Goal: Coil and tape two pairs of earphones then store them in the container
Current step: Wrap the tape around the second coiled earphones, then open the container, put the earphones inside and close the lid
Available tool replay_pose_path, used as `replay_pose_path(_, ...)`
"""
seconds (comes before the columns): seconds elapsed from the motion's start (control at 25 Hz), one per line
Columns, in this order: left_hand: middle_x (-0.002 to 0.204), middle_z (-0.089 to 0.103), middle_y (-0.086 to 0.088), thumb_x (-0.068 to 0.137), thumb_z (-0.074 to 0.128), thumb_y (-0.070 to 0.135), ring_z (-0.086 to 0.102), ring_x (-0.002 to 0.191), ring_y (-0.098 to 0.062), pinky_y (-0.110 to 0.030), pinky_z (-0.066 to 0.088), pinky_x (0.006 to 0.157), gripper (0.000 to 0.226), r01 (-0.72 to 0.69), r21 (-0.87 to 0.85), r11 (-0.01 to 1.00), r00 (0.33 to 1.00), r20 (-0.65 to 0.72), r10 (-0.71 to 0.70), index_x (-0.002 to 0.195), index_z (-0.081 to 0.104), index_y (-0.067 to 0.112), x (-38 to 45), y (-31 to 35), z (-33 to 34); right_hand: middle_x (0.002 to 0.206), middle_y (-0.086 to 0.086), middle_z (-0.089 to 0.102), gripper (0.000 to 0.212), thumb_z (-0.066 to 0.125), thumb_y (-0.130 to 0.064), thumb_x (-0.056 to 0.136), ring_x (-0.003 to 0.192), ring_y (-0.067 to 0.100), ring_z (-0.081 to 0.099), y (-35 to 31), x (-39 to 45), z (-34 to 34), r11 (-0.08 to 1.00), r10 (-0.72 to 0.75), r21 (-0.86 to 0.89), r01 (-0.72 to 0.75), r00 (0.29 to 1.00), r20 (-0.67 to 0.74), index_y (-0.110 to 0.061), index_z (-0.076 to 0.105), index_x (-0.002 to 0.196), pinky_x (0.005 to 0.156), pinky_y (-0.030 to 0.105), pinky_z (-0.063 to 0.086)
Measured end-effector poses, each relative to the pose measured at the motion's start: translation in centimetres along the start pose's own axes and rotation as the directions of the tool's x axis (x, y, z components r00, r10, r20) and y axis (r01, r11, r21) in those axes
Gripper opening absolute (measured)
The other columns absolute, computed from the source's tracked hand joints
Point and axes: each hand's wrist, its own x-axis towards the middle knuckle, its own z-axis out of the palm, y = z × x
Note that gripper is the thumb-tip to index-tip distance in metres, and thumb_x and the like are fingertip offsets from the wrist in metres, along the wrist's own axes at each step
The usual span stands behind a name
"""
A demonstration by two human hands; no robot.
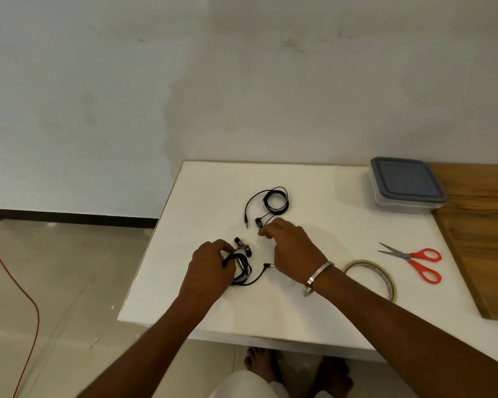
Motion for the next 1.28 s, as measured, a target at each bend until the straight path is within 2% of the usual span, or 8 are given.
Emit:
replay_pose_path(0.28, 0.105, 0.053, 0.000, 0.092, 0.052, 0.024, 0.054, 0.085, -0.010, -0.026, 0.042, 0.073, 0.021, 0.073, -0.146, 0.987, 0.991, -0.102, -0.088, 0.111, 0.059, 0.018, 0.9, 0.7, -0.2, 0.134, 0.016, 0.037, 0.056, 0.048, 0.003, 0.082, 0.124, 0.031, 0.041, 3.3, 5.6, -1.2, 0.926, 0.371, 0.106, -0.363, 0.926, -0.073, -0.007, 0.039, 0.136, 0.101, 0.029, 0.035)
replay_pose_path(0.48, 0.107, 0.054, -0.003, 0.094, 0.050, 0.018, 0.053, 0.092, -0.015, -0.018, 0.036, 0.069, 0.021, 0.044, -0.215, 0.976, 0.964, -0.248, -0.098, 0.112, 0.059, 0.013, 2.7, 0.9, -0.4, 0.140, 0.014, 0.037, 0.061, 0.050, 0.000, 0.082, 0.133, 0.029, 0.034, 2.1, 7.3, -1.0, 0.948, 0.274, 0.157, -0.276, 0.961, 0.032, -0.008, 0.035, 0.141, 0.112, 0.033, 0.030)
replay_pose_path(0.6, 0.105, 0.055, -0.003, 0.092, 0.051, 0.013, 0.052, 0.098, -0.016, -0.024, 0.037, 0.078, 0.020, -0.037, -0.212, 0.977, 0.943, -0.330, -0.036, 0.110, 0.060, 0.013, 3.3, 1.2, -0.4, 0.129, 0.016, 0.046, 0.053, 0.046, 0.006, 0.079, 0.120, 0.032, 0.047, 4.7, 6.2, -3.8, 0.960, 0.253, 0.173, -0.219, 0.944, -0.213, -0.006, 0.048, 0.130, 0.105, 0.041, 0.039)
replay_pose_path(0.76, 0.098, 0.055, 0.002, 0.089, 0.053, 0.008, 0.048, 0.097, -0.016, -0.034, 0.037, 0.086, 0.021, -0.130, -0.160, 0.979, 0.937, -0.343, 0.068, 0.104, 0.060, 0.020, 4.6, 4.1, 1.1, 0.111, 0.016, 0.054, 0.034, 0.056, -0.002, 0.076, 0.100, 0.037, 0.055, 11.8, 2.4, -11.2, 0.909, 0.189, -0.191, -0.370, 0.776, -0.601, -0.011, 0.059, 0.108, 0.084, 0.048, 0.046)
replay_pose_path(0.92, 0.093, 0.057, 0.003, 0.085, 0.052, 0.004, 0.048, 0.086, -0.011, -0.025, 0.037, 0.079, 0.020, -0.362, -0.143, 0.921, 0.881, -0.376, 0.287, 0.097, 0.063, 0.016, 5.9, 11.2, 5.6, 0.124, 0.018, 0.046, 0.030, 0.053, -0.019, 0.087, 0.113, 0.039, 0.044, 16.7, -1.8, -16.6, 0.752, 0.417, -0.111, -0.650, 0.599, -0.683, -0.010, 0.055, 0.115, 0.091, 0.048, 0.036)
replay_pose_path(1.0, 0.095, 0.059, 0.000, 0.088, 0.052, 0.004, 0.056, 0.082, -0.014, -0.023, 0.044, 0.078, 0.018, -0.404, -0.299, 0.865, 0.905, -0.266, 0.331, 0.101, 0.063, 0.012, 6.7, 15.8, 8.5, 0.127, 0.024, 0.044, 0.036, 0.050, -0.022, 0.091, 0.117, 0.043, 0.043, 18.5, -2.6, -17.7, 0.689, 0.566, 0.013, -0.725, 0.527, -0.634, -0.003, 0.050, 0.122, 0.096, 0.050, 0.037)
replay_pose_path(1.16, 0.121, 0.061, -0.008, 0.095, 0.050, 0.042, 0.065, 0.094, -0.023, -0.036, 0.056, 0.086, 0.044, 0.063, -0.480, 0.875, 0.966, 0.248, 0.066, 0.126, 0.052, 0.010, 8.9, 24.2, 13.7, 0.125, 0.032, 0.048, 0.041, 0.049, -0.019, 0.094, 0.106, 0.046, 0.053, 21.1, -3.1, -18.0, 0.691, 0.696, 0.187, -0.698, 0.573, -0.433, 0.008, 0.044, 0.124, 0.085, 0.042, 0.044)
replay_pose_path(1.28, 0.121, 0.060, -0.012, 0.092, 0.048, 0.057, 0.067, 0.077, -0.020, -0.027, 0.056, 0.070, 0.065, 0.230, -0.434, 0.871, 0.926, 0.374, -0.058, 0.129, 0.047, 0.003, 10.0, 27.1, 15.9, 0.123, 0.028, 0.052, 0.039, 0.051, -0.018, 0.094, 0.103, 0.042, 0.056, 21.4, -2.9, -17.2, 0.699, 0.700, 0.218, -0.681, 0.591, -0.401, 0.008, 0.046, 0.123, 0.076, 0.035, 0.043)
